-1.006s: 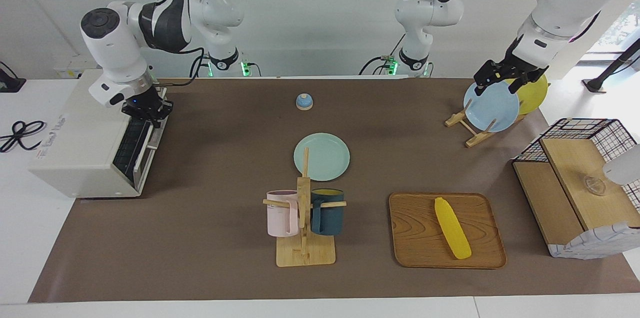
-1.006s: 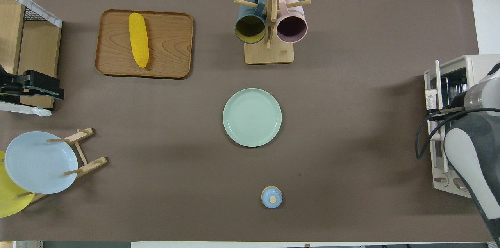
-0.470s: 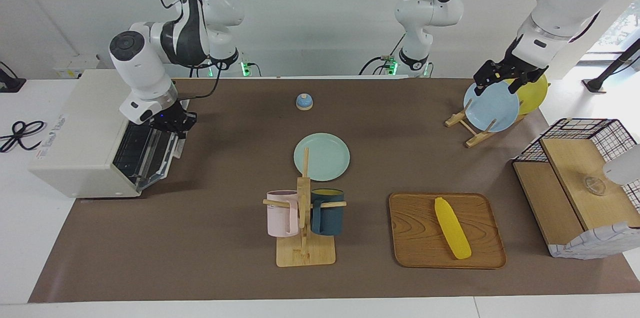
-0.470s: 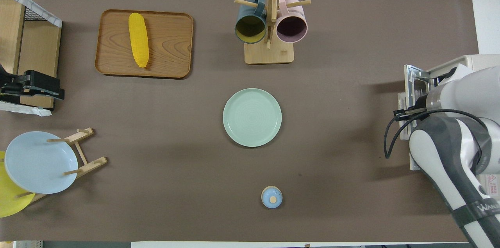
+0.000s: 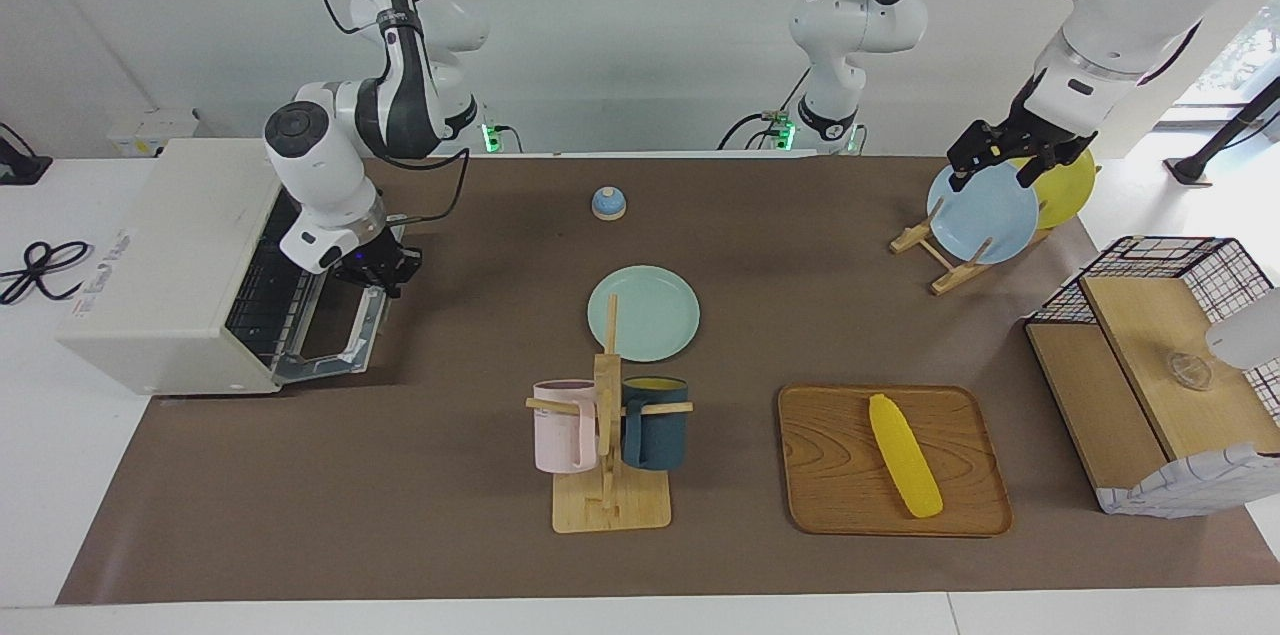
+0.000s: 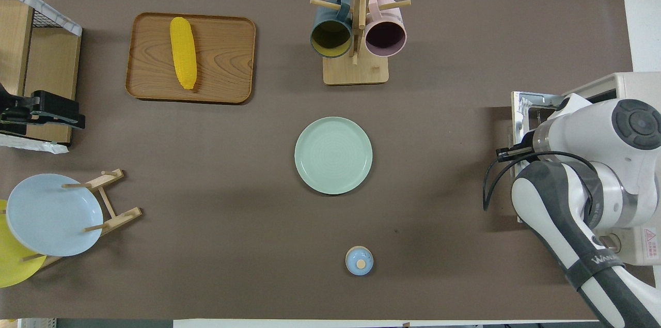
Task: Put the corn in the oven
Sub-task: 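Reach the right gripper to the toaster oven door, then grasp the corn with the left gripper while the right gripper opens the oven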
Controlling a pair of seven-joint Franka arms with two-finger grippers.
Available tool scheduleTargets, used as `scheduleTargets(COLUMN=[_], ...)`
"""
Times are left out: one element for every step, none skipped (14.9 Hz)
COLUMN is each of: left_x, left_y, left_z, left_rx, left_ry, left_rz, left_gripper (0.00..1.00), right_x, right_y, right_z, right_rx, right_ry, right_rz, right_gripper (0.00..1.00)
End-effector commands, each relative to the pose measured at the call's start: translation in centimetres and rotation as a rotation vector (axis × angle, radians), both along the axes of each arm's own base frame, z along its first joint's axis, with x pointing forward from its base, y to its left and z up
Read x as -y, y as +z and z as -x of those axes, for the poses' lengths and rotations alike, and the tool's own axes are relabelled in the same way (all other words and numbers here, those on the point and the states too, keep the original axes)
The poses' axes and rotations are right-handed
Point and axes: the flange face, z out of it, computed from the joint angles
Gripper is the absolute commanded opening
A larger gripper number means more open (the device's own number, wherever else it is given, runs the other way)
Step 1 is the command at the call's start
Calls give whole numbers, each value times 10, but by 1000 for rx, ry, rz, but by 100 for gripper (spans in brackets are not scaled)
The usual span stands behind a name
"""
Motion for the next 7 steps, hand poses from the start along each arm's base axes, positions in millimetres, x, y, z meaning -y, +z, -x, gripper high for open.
scheduleTargets(left_x=[10,21,27,32,37,40,44], left_y=[-21,-40,-56,-80,-101,-121,-137], left_z=[-16,-30,-45,-64,-83,-101,-122], left_rx=[46,43,57,56,52,41,50], left_ry=[-19,-35,-38,-37,-32,-31,-29], left_rz=[-16,-16,-10,-1,13,20,26], left_gripper=[100,100,100,100,100,100,100], right_x=[33,32,31,30,29,29,29], right_y=[-14,-15,-19,-23,-29,-34,-37], right_z=[2,3,7,10,15,20,23], right_rx=[15,12,9,21,36,45,47], right_ry=[-19,-18,-17,-23,-23,-23,-23], right_rz=[34,34,34,34,34,33,33], right_gripper=[0,0,0,0,0,0,0])
